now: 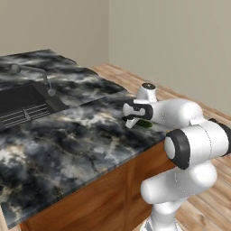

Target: Open the fridge, remove the peach, cucumber, and chicken drumstick, and place them on any counter.

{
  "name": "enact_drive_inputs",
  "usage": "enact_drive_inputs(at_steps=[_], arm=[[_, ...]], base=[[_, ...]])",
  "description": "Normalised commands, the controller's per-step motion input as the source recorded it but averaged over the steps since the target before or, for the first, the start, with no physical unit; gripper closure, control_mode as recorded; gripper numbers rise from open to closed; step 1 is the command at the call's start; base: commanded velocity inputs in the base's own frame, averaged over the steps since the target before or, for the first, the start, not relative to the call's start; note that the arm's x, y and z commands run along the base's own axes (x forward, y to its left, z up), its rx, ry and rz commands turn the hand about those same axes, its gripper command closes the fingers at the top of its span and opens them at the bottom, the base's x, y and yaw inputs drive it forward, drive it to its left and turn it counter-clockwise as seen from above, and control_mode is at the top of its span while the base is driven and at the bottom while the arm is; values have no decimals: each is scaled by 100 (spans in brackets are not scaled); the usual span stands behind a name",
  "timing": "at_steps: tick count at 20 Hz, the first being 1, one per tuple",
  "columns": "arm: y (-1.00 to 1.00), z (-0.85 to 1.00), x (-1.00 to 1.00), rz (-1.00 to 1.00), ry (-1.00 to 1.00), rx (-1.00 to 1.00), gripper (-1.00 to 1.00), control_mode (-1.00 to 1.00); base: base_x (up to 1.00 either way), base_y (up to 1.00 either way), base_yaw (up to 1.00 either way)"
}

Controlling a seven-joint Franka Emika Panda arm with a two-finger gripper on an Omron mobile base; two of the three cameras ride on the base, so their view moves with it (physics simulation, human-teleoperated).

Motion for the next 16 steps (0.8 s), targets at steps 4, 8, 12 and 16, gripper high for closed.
enact_drive_inputs(at_steps=[4,8,12,16], arm=[[17,-31,40,0,5,-1,100,-100],[3,-39,28,0,0,0,100,-100],[0,-38,31,0,0,0,100,-100],[0,-38,25,0,0,0,100,-100]], base=[[0,0,0],[0,0,0],[0,0,0],[0,0,0]])
